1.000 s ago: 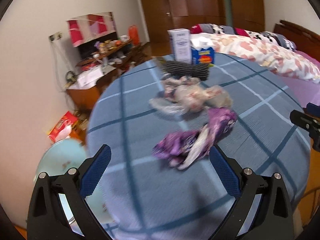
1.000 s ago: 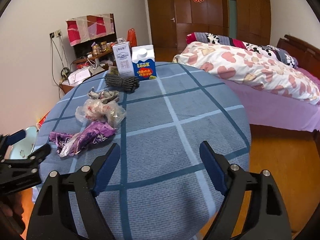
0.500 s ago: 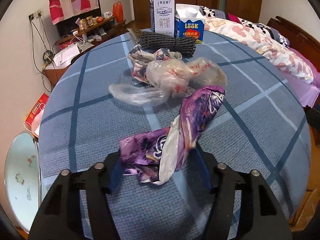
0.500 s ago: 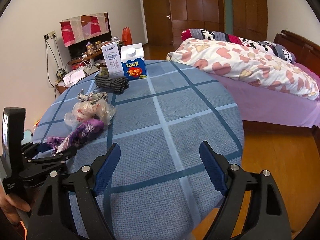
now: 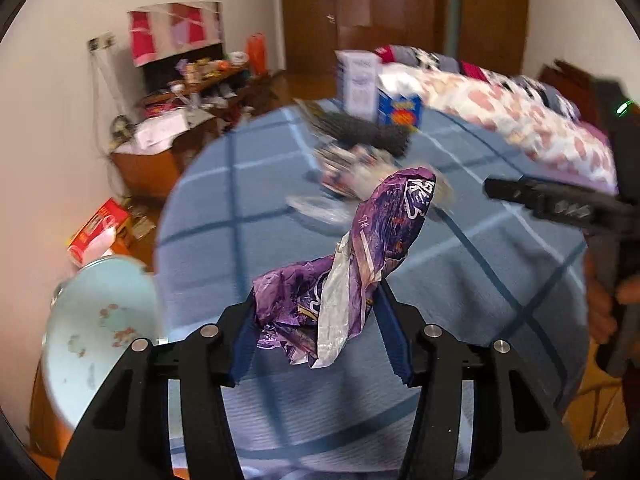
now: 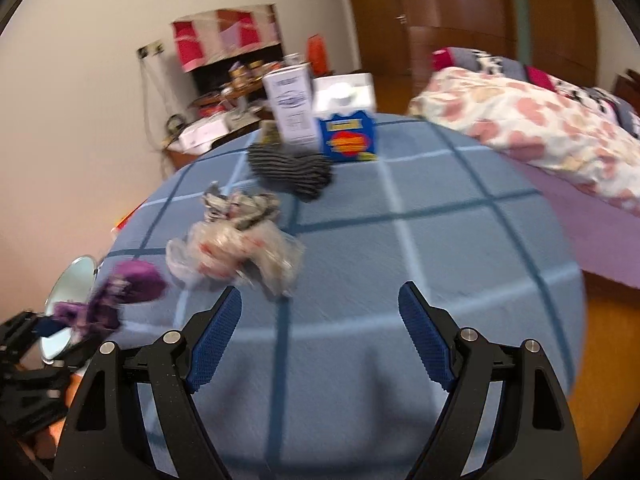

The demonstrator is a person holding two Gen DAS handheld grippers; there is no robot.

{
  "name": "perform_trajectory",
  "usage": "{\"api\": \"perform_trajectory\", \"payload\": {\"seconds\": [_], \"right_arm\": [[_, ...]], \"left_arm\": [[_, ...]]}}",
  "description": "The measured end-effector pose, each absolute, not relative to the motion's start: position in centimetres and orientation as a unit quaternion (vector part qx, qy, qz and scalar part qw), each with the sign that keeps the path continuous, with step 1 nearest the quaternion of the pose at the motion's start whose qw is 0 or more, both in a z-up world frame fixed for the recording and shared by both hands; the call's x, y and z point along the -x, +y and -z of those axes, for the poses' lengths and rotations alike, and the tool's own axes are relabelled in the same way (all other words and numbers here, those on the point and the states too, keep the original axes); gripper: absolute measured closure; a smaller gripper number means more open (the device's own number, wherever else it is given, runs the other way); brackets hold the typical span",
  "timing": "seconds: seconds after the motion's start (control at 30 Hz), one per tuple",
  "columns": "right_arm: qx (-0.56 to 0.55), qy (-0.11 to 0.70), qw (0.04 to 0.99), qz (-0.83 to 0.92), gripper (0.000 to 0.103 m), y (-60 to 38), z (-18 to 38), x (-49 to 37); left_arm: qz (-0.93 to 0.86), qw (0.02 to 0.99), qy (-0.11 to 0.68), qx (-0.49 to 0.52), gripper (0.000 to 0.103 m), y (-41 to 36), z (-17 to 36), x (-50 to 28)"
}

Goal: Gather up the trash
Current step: 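Grasp the purple wrapper with the left tool and lift it, then grasp the clear plastic bag with the right tool while the left tool holds the purple wrapper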

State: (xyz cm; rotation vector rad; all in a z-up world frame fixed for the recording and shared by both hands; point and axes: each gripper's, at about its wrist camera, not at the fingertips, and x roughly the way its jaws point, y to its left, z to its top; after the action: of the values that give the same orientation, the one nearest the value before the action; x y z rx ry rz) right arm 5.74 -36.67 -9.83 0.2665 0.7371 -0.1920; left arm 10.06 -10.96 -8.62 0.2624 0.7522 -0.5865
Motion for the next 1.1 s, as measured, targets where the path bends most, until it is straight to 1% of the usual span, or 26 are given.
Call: {"api": "perform_trajectory", "payload": {"seconds": [0.2, 0.27, 0.3, 0.33, 0.37, 0.4, 0.43, 0.53, 0.73, 0.87, 1.1], "right_arm": [[-0.109, 0.384, 0.916, 0.032, 0.026, -35.8, 11.6, -11.9], [-0.107, 0.405, 0.908, 0.023, 0.034, -35.6, 12.7, -13.4], [-0.107, 0.416, 0.903, 0.016, 0.044, -35.4, 13.2, -13.9], [-0.109, 0.425, 0.899, 0.008, 0.062, -35.2, 13.5, -14.2], [-0.108, 0.429, 0.897, 0.006, 0.072, -35.0, 13.6, -14.1], [-0.106, 0.431, 0.896, 0.009, 0.078, -35.0, 13.6, -14.1], [-0.102, 0.432, 0.896, 0.014, 0.082, -34.8, 13.6, -13.8], [-0.091, 0.424, 0.900, 0.035, 0.089, -34.3, 13.3, -12.4], [-0.120, 0.396, 0.905, 0.098, 0.090, -33.7, 11.6, -8.4], [-0.132, 0.376, 0.903, 0.161, 0.090, -33.8, 10.8, -5.0], [-0.165, 0.343, 0.900, 0.213, 0.090, -35.0, 9.4, -0.4]], "left_arm": [[0.235, 0.898, 0.357, -0.102, 0.050, -8.2, 6.7, -11.8], [0.223, 0.901, 0.358, -0.099, 0.050, -7.7, 6.5, -12.2], [0.217, 0.902, 0.359, -0.099, 0.050, -7.5, 6.5, -12.4], [0.213, 0.903, 0.360, -0.100, 0.050, -7.3, 6.5, -12.5], [0.210, 0.903, 0.361, -0.101, 0.050, -7.3, 6.6, -12.6], [0.209, 0.902, 0.363, -0.102, 0.050, -7.2, 6.8, -12.6], [0.208, 0.902, 0.365, -0.102, 0.050, -7.2, 6.9, -12.6], [0.203, 0.901, 0.370, -0.104, 0.050, -7.2, 7.2, -12.5], [0.194, 0.901, 0.373, -0.107, 0.050, -7.6, 7.5, -12.0], [0.179, 0.906, 0.360, -0.131, 0.050, -8.2, 7.4, -10.9], [0.179, 0.910, 0.342, -0.149, 0.049, -9.0, 6.6, -8.8]]}}
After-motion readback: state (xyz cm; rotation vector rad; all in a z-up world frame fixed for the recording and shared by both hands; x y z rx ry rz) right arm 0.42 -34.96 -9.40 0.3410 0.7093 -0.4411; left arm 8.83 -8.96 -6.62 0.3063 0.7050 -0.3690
